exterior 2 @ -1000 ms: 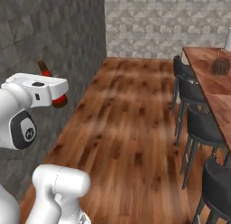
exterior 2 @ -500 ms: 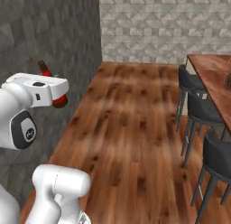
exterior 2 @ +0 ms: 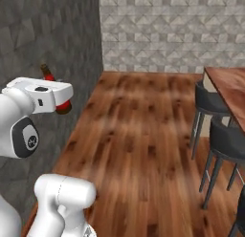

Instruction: Open the cabinet directly in front. Then move the beer and the mug to the dining counter with the jar on it.

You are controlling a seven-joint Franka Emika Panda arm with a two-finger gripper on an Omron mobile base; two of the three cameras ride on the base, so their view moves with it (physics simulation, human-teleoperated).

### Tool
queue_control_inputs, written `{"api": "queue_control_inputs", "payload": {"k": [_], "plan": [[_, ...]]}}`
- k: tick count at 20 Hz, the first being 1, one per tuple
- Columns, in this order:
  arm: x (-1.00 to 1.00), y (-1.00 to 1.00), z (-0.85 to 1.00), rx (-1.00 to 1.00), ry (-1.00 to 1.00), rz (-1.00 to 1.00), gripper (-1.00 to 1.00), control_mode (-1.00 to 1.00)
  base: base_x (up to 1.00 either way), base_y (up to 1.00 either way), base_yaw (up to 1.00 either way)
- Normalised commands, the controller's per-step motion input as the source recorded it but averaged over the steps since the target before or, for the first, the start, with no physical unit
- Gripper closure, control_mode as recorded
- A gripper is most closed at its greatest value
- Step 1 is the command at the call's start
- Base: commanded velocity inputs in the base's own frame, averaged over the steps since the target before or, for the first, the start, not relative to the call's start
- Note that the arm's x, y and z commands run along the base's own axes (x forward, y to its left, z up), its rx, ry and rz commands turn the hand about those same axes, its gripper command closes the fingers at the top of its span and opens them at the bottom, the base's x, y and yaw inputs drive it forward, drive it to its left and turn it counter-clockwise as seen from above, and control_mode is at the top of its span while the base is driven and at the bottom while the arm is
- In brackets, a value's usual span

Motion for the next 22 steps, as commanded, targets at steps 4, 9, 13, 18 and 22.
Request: {"api": "queue_control_inputs", "payload": {"k": [4,9,13,18,22], "plan": [[0.00,0.00,0.00,0.00,0.00,0.00,1.00,1.00,1.00,0.41,-0.06],[0.00,0.00,0.00,0.00,0.00,0.00,1.00,1.00,1.00,0.41,-0.10],[0.00,0.00,0.00,0.00,0.00,0.00,1.00,1.00,1.00,0.40,-0.14],[0.00,0.00,0.00,0.00,0.00,0.00,1.00,1.00,1.00,0.42,-0.38],[0.00,0.00,0.00,0.00,0.00,0.00,1.00,1.00,0.98,0.37,-0.66]]}}
